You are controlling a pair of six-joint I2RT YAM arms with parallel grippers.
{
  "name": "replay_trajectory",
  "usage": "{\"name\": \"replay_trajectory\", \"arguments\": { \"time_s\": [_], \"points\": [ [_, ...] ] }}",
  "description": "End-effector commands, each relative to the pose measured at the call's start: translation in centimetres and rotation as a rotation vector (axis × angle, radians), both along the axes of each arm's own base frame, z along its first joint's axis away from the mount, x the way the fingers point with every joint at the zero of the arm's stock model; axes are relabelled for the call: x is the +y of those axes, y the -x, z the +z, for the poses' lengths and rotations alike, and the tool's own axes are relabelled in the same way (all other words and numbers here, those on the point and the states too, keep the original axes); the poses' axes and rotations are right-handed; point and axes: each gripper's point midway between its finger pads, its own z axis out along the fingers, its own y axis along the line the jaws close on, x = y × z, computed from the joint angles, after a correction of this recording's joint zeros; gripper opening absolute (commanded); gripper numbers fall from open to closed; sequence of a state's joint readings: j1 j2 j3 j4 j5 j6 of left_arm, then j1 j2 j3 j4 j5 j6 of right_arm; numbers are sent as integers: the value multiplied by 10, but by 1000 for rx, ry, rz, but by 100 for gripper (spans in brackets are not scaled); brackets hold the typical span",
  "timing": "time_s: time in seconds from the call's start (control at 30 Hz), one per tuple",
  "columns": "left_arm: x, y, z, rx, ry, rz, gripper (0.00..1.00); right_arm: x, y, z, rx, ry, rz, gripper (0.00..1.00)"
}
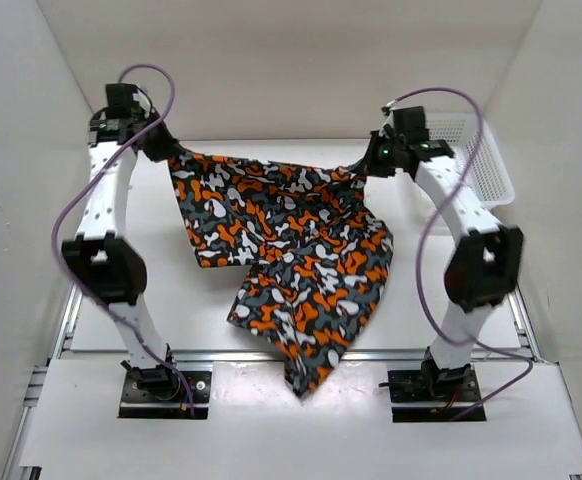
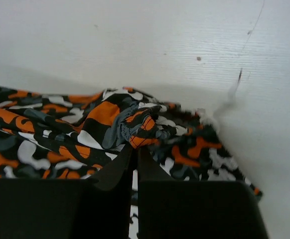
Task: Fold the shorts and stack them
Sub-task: Flatten the shorts out, then fold the shorts
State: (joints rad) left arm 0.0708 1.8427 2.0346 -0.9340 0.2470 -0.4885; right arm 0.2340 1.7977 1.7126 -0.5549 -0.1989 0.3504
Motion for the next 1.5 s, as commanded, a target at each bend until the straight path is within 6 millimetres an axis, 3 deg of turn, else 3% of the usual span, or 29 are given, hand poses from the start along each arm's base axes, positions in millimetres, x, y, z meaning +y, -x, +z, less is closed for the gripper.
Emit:
{"name": "replay_trajectory", "arguments": {
  "time_s": [0.0, 0.07, 0.13, 0.17, 0.2, 0.27, 0.3, 0.43, 0.47, 0.5, 0.57, 0.6, 0.63, 0.67, 0.7, 0.8, 0.83, 0.9, 0.93, 1.0, 1.03, 1.13, 1.2, 1.3, 1.47],
  "points": [
    [48, -20, 10, -65, -123, 125, 10, -12, -48, -25, -36, 72, -59, 0],
    [55, -38, -10, -34, -122, 134, 10, -2, -64, -39, -24, 62, -48, 0],
    [62, -49, -15, -33, -122, 144, 10, 8, -87, -49, -13, 35, -50, 0],
    [69, -58, -16, -40, -123, 154, 10, 12, -94, -69, 22, 31, -36, 0],
    [74, -62, -16, -44, -123, 163, 10, 15, -105, -54, -6, 17, -42, 0],
    [77, -69, -9, -69, -109, 155, 10, 21, -114, -63, 11, 1, -32, 0],
    [76, -70, -15, -59, -103, 147, 10, 24, -119, -52, -17, -13, -24, 0],
    [70, -58, -7, -64, -98, 126, 10, 26, -113, -50, 1, -28, -20, 0],
    [57, -47, 10, -91, -93, 101, 10, 24, -106, -47, 7, -27, -20, 0],
    [51, -37, -2, -54, -89, 90, 10, 23, -101, -47, 14, -25, -20, 0],
    [35, -18, 2, -50, -103, 59, 10, 20, -86, -31, 8, -26, -20, 0],
    [17, 4, 5, -45, -108, 30, 10, 17, -74, -45, 52, -16, -21, 0],
    [8, 16, 6, -43, -107, 12, 10, 15, -65, -31, 35, -20, -20, 0],
    [-2, 28, 6, -41, -107, -8, 10, 6, -60, -31, 37, -5, -33, 0],
    [-23, 54, 6, -37, -106, -54, 10, 4, -53, -31, 44, -3, -33, 0],
    [-54, 96, -2, -22, -95, -129, 10, -6, -23, -35, 81, 20, -48, 0],
    [-61, 120, -7, -11, -81, -139, 10, -9, -9, -35, 91, 23, -48, 0],
    [-76, 145, -13, -3, -59, -168, 10, -16, 5, -39, 108, 43, -65, 0],
    [-90, 169, -17, 1, -46, -196, 10, -20, 12, -29, 87, 46, -74, 0],
    [-103, 192, -22, 5, -22, -221, 10, -34, 25, -42, 111, 89, -108, 0],
    [-113, 211, -28, 16, 2, -239, 10, -38, 30, -38, 98, 101, -106, 0],
    [-135, 244, -37, 43, 57, -289, 10, -60, 48, -56, 151, 154, -163, 0],
    [-143, 262, -59, 100, 63, -318, 10, -75, 57, -58, 152, 178, -204, 0],
    [-156, 286, -89, 183, 53, -358, 10, -90, 75, -83, 211, 222, -238, 0],
    [-171, 312, -127, 285, -14, -417, 10, -99, 73, -101, 215, 258, -280, 0]
  ]
}}
